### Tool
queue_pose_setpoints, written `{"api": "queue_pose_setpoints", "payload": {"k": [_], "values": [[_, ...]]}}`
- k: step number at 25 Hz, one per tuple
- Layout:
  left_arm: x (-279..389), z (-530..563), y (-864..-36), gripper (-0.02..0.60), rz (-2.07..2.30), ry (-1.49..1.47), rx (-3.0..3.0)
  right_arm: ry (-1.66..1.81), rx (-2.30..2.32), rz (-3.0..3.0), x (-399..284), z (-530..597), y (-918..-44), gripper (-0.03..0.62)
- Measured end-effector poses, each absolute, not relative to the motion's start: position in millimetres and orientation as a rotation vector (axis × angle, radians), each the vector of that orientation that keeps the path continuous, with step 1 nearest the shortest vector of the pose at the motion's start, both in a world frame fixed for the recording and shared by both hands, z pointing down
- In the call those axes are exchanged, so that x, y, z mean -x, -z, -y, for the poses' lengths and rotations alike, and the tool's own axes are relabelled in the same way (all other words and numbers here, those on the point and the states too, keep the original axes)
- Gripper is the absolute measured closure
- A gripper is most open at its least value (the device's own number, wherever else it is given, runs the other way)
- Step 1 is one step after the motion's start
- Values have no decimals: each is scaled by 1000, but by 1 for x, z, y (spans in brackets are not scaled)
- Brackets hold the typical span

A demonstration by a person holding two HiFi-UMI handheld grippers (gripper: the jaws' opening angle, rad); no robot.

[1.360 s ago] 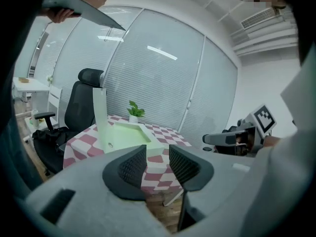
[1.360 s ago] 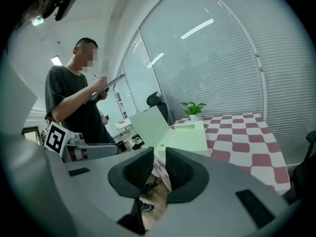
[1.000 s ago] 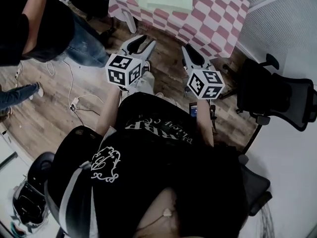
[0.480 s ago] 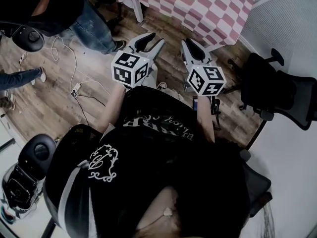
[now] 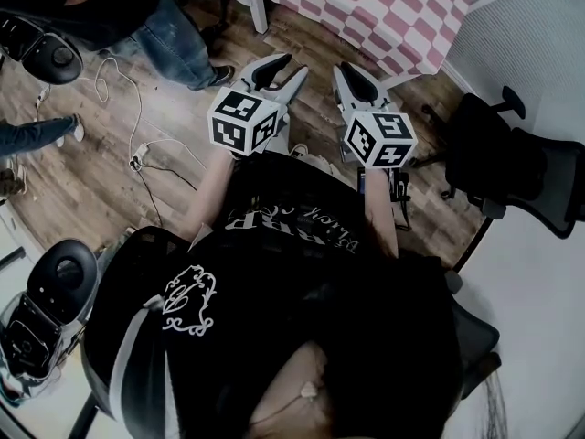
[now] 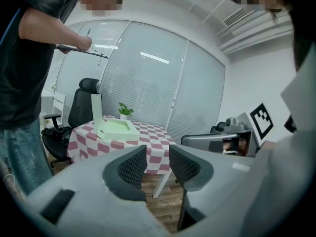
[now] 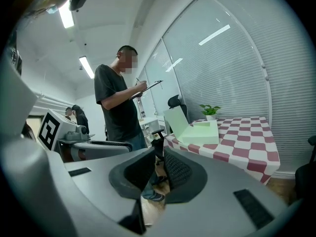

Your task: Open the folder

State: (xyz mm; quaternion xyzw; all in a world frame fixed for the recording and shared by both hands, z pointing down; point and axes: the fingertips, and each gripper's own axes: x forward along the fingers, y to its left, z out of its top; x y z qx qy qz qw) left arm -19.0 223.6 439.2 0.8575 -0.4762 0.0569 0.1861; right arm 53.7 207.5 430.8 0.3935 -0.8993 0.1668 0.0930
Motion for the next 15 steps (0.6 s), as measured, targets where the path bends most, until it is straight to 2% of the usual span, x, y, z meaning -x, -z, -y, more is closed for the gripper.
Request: {"api": "queue_pose_setpoints", "payload": {"k": [15], "values": [[9, -219, -433, 433, 1357, -158, -2438, -444, -1157, 2657, -61, -206, -433, 542]]}}
